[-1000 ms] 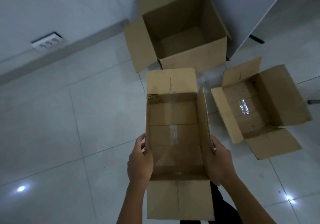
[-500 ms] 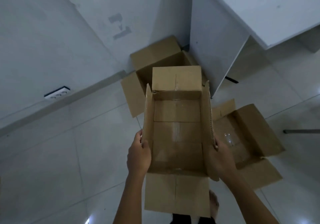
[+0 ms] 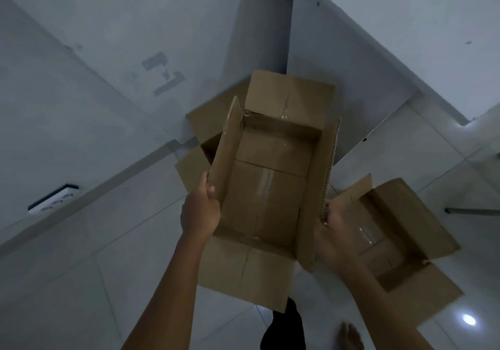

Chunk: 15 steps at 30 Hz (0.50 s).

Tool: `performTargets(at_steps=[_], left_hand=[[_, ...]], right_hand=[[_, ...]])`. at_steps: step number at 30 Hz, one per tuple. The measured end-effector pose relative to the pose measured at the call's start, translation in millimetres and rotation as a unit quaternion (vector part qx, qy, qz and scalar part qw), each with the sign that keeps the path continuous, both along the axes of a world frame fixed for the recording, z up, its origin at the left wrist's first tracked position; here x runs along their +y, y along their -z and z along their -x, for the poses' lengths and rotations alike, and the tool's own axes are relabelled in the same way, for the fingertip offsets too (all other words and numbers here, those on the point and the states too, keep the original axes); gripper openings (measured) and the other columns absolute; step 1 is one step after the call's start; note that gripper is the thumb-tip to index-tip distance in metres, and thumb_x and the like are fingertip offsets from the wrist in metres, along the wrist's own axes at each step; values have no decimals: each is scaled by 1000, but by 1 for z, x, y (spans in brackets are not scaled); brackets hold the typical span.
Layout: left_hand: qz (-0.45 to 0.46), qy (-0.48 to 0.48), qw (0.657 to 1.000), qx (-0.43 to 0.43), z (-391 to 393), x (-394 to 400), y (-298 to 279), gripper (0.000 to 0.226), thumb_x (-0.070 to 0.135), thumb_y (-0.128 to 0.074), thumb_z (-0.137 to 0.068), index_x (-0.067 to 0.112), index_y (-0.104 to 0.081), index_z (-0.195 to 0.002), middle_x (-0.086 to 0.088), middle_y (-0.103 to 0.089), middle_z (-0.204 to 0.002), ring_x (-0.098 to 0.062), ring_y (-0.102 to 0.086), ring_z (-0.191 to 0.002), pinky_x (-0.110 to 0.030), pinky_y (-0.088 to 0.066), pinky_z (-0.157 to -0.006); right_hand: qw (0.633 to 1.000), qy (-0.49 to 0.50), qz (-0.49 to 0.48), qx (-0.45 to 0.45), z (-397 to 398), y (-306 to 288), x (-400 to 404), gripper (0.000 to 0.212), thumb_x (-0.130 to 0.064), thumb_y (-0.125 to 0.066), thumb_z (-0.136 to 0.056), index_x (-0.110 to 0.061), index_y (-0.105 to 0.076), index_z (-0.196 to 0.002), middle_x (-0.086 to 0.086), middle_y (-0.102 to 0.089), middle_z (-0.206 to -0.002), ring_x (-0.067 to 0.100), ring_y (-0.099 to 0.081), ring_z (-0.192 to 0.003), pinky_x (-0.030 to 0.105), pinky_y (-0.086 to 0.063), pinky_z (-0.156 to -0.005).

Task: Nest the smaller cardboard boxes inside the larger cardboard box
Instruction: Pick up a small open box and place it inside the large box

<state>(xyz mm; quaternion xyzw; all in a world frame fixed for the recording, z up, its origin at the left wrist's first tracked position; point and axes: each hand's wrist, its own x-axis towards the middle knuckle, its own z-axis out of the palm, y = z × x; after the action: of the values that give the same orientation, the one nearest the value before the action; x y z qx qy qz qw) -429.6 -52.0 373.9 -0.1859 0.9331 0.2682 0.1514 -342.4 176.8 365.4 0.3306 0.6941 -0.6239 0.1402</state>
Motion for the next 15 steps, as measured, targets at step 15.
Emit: performTargets(at_steps=[15], left_hand=[[21,157,987,8,153,-31,49,45,13,-45,-102,28,-40,-144,-8,-67,-118,-23,-62,-94,-30,-39,-72]], right_hand=[[990,53,5,-129,89,48,-48,20,-4,-45,-96,-21,-45,-105,6,-63,-100,21,-62,-88,40,-54,-69]])
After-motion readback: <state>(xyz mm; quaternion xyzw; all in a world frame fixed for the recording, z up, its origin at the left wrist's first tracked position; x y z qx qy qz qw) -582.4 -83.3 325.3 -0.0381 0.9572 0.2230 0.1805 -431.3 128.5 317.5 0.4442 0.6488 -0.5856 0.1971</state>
